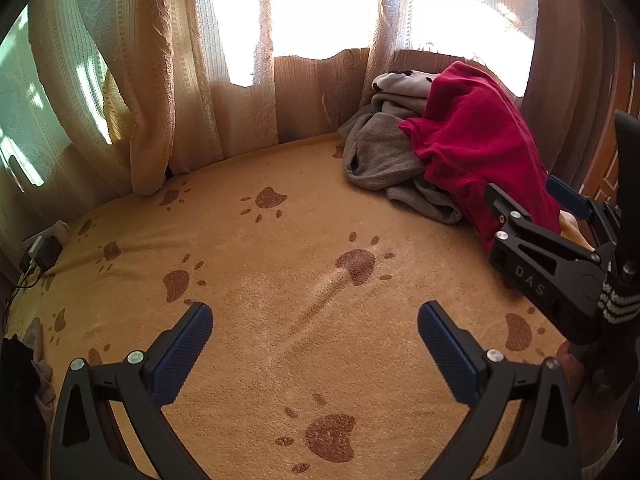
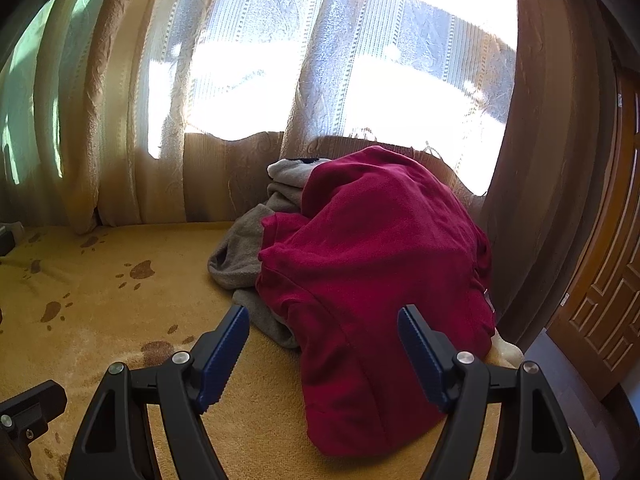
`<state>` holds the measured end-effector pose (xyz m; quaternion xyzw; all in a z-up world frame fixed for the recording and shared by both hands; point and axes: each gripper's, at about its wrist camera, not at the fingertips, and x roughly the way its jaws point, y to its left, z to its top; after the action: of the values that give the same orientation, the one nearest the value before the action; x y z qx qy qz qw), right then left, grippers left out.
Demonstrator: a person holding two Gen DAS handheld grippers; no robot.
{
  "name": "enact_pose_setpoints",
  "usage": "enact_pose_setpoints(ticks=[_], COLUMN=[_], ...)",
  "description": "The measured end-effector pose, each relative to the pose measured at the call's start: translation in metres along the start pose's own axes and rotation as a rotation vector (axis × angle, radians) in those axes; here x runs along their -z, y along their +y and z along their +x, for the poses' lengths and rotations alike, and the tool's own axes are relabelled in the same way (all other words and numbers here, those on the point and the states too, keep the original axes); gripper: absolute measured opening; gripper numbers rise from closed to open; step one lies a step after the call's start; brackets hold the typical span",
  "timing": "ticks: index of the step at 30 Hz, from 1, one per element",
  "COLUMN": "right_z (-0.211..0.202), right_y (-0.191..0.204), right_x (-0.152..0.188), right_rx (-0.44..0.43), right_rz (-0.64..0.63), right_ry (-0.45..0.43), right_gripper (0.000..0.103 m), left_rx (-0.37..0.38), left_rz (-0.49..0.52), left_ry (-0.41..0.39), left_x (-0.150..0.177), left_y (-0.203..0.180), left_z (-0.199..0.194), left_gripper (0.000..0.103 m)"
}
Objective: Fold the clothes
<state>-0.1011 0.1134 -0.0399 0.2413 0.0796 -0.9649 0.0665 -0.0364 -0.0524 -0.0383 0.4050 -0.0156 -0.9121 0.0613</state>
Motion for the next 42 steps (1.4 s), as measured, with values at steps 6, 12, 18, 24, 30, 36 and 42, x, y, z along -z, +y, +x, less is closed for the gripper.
enact_pose_setpoints(ticks=[6,12,18,24,30,36,42], right_z=[0.002,0.012,0.021,0.036,0.060,0.088,0.115], right_y=[0.000,-0.008,-0.016,-0.057,-0.150,-0.223,-0.221], right_x=[0.000,0.003,0.007,0.011,0.018,0.027,0.034], right_rx=[0.003,-0.001,-0.005,-0.099,-0.253,-0.442,-0.694], right_rz=[0.002,0.035,0.069,0.202,0.508,0.775,0.893], right_ry=[0.008,0.046,0.078,0.114,0.147,0.170,0.201], right_gripper=[0.079,0.079,0.079,0.079,0.079,0.079,0.079], left_rx=[0.006,0.010,0.015,0.022,0.036,0.041,0.040], left_rz=[0.013,0.009,0.010,0.032,0.004,-0.005,-0.015], left_ry=[0.002,0.014,0.021,0.027,0.034,0.048,0.069], left_x=[0.000,0.001,0.005,0.009,0.010,0.011,0.013], left_y=[-0.005,-0.003,-0.001,0.001,0.014,0.017,0.020], left_z=[0.000,0.003,0.004,0.005,0.011,0.018,0.024], left_gripper=[0.103,0.103,0.103,0.103,0.103,0.103,0.103])
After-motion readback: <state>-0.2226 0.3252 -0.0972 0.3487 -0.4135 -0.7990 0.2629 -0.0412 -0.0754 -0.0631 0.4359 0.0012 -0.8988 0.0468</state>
